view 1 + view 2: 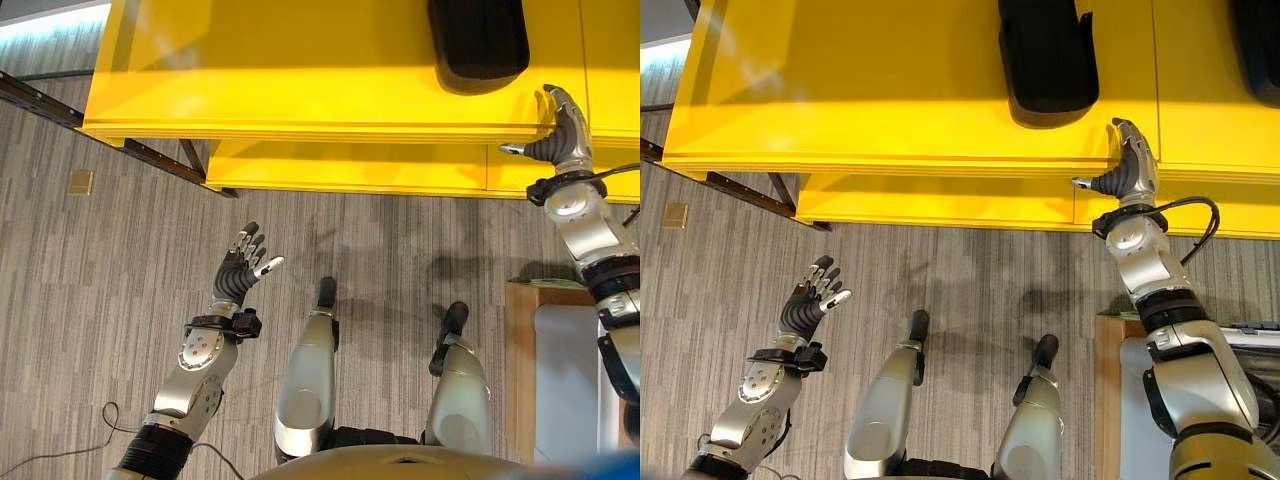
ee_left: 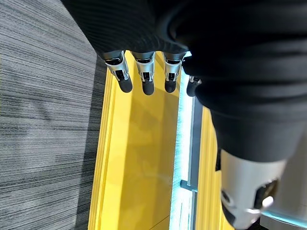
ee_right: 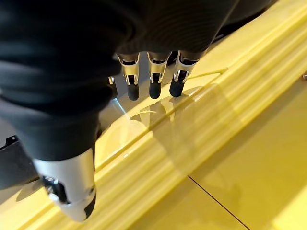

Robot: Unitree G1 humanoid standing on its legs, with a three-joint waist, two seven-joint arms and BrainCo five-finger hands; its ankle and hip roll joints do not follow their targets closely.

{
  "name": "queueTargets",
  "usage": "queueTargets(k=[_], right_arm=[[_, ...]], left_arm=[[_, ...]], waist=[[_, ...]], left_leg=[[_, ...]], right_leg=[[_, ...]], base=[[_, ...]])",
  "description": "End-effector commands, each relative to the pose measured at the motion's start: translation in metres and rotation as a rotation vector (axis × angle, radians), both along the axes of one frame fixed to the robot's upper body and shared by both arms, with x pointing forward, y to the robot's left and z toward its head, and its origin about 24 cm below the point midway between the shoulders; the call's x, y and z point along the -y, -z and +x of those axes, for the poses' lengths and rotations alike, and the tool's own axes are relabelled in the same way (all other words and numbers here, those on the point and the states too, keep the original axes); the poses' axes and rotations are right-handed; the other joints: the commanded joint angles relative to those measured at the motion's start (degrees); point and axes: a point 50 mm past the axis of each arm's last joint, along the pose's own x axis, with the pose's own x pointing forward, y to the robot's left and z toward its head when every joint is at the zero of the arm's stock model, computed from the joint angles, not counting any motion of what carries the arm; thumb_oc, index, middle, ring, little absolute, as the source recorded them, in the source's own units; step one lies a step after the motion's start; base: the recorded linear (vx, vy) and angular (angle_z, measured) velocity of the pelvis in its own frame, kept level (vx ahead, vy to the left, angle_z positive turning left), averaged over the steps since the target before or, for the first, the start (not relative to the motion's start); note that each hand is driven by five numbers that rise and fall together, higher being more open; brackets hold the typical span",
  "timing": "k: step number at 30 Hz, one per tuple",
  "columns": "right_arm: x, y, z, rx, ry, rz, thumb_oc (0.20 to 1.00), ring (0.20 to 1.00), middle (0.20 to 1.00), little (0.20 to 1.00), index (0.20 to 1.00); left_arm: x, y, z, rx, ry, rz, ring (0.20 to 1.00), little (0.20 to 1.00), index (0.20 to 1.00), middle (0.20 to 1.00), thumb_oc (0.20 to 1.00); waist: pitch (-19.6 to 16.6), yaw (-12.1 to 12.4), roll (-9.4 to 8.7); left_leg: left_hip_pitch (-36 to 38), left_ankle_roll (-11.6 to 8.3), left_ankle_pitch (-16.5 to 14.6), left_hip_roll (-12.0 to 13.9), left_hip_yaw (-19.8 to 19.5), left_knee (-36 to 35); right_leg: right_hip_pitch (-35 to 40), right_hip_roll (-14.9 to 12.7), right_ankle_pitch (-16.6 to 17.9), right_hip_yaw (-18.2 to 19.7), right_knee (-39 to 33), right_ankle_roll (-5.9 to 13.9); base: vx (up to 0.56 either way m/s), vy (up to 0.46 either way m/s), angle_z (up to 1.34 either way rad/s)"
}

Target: Move parts from the plastic box to the shelf.

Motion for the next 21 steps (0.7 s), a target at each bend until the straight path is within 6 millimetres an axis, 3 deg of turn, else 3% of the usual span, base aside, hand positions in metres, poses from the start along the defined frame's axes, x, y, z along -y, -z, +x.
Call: queueTargets(k=[1, 13, 20, 21], right_arm=[[0.011, -0.024, 0.002, 0.019, 0.038, -0.066, 1.000, 1.000, 1.000, 1.000, 1.000], [0.011, -0.061, 0.010, 0.089, 0.058, -0.067, 1.000, 1.000, 1.000, 1.000, 1.000], [0.016, -0.068, 0.012, 0.087, 0.084, -0.063, 1.000, 1.000, 1.000, 1.000, 1.000], [0.017, -0.068, 0.012, 0.086, 0.090, -0.054, 1.000, 1.000, 1.000, 1.000, 1.000]], left_arm=[[-0.006, -0.014, -0.005, 0.077, 0.012, 0.030, 1.000, 1.000, 1.000, 1.000, 1.000], [-0.006, -0.018, -0.004, 0.096, -0.004, 0.015, 1.000, 1.000, 1.000, 1.000, 1.000], [-0.006, -0.019, -0.004, 0.103, -0.010, 0.004, 1.000, 1.000, 1.000, 1.000, 1.000], [-0.006, -0.018, -0.004, 0.101, -0.010, 0.003, 1.000, 1.000, 1.000, 1.000, 1.000]], waist=[[-0.5, 0.4, -0.80], [0.6, 1.3, -1.00], [1.0, 1.7, -1.11], [0.9, 1.8, -1.32]], left_leg=[[-2.6, -0.39, 4.7, 2.7, 0.0, -2.0], [-4.1, -0.15, 4.9, 2.5, -0.3, -1.8], [-5.1, -0.13, 4.8, 2.3, -0.8, -1.5], [-4.6, -0.55, 3.3, 2.3, -1.0, -1.1]], right_leg=[[3.8, -0.8, -8.5, -0.2, 7.4, -0.78], [2.2, -0.6, -8.8, -0.3, 8.8, -1.02], [1.6, -0.5, -9.1, -0.7, 9.5, -1.17], [2.1, -0.4, -10.4, -0.4, 9.9, -0.88]], base=[[0.00, 0.000, 0.00], [0.00, -0.003, 0.00], [0.02, -0.007, 0.02], [0.09, -0.039, 0.03]])
